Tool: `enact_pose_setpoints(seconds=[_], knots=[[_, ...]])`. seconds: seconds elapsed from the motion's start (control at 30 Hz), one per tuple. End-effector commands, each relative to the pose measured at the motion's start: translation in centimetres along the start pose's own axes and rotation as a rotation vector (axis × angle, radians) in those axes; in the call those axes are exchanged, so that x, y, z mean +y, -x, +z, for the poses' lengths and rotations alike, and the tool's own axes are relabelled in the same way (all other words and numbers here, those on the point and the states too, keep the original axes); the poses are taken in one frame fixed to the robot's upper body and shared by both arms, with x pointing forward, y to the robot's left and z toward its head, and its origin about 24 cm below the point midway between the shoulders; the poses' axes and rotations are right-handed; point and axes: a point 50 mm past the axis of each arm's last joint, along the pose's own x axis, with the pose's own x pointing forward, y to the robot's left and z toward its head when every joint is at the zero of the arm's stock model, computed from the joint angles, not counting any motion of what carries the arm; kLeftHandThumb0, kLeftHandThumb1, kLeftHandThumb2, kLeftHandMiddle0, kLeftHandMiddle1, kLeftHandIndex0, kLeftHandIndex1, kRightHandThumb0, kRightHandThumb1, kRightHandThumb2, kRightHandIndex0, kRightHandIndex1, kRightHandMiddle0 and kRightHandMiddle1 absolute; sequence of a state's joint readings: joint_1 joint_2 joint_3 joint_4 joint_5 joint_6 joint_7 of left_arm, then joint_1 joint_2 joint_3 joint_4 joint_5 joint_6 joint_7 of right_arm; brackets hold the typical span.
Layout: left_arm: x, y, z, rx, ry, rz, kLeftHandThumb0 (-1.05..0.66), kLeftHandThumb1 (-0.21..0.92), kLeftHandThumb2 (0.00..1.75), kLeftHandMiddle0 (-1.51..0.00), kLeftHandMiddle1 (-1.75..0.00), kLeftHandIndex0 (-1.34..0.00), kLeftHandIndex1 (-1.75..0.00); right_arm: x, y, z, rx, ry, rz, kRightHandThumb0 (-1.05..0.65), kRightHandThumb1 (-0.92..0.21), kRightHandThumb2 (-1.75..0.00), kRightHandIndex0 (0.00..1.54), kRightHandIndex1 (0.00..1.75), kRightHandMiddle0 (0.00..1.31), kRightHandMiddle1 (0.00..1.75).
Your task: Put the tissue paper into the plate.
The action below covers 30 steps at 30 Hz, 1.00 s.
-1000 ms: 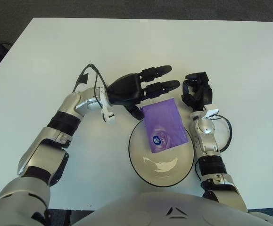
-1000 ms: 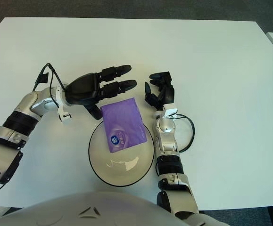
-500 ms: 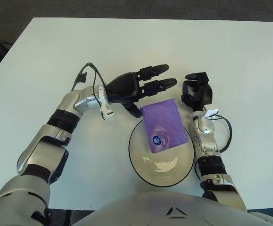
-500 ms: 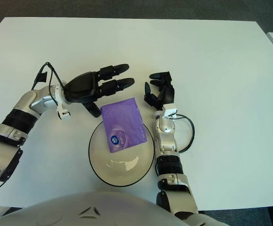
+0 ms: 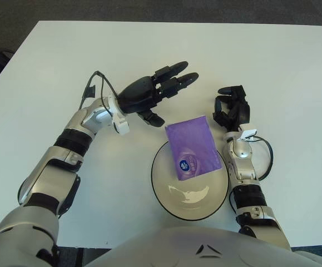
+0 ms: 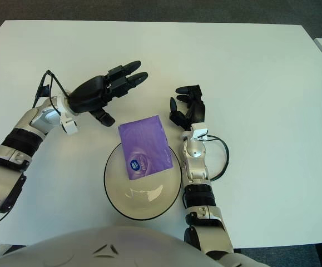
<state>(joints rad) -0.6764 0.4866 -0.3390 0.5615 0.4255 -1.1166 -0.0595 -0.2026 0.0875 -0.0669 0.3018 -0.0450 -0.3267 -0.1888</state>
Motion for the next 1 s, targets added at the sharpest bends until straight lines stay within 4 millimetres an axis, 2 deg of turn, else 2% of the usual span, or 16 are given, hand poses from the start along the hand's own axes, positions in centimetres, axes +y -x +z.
enact_pose_setpoints(seconds=[0.0,0.23,0.5,0.7,0.97], knots=[[0.9,0.2,-0.7,0.041,0.011,0.019,-1.0,0.92,0.95,-0.03,-0.01,0.0,-0.12,-0.9,2.4,-4.1,0.236,0.033,-0.023,-0.01,-0.72,-0.68,0.49,1.52,0.26,1.57],[1.5,1.1,-1.6,0.142,0.113,0.092,-0.87,0.92,0.97,-0.01,0.0,0.0,-0.05,-1.0,2.6,-4.4,0.257,0.029,-0.023,-0.01,-0.84,-0.49,0.47,1.45,0.24,1.57],[1.8,2.3,-2.4,0.222,0.302,0.193,-0.72,0.92,1.06,0.0,0.0,0.0,-0.01,-1.1,2.6,-4.5,0.26,0.038,-0.018,-0.01,-0.82,-0.51,0.5,1.47,0.26,1.51],[1.5,1.4,-3.4,0.328,0.41,0.248,-0.75,0.92,1.09,0.0,0.0,0.0,0.0,-1.2,2.7,-4.6,0.262,0.033,-0.017,-0.01,-0.81,-0.52,0.49,1.46,0.26,1.54],[0.8,2.4,-4.3,0.428,0.484,0.325,-0.79,0.92,1.11,0.0,0.0,0.0,0.0,-1.2,2.8,-4.5,0.255,0.041,-0.016,-0.01,-0.83,-0.5,0.48,1.48,0.26,1.52]])
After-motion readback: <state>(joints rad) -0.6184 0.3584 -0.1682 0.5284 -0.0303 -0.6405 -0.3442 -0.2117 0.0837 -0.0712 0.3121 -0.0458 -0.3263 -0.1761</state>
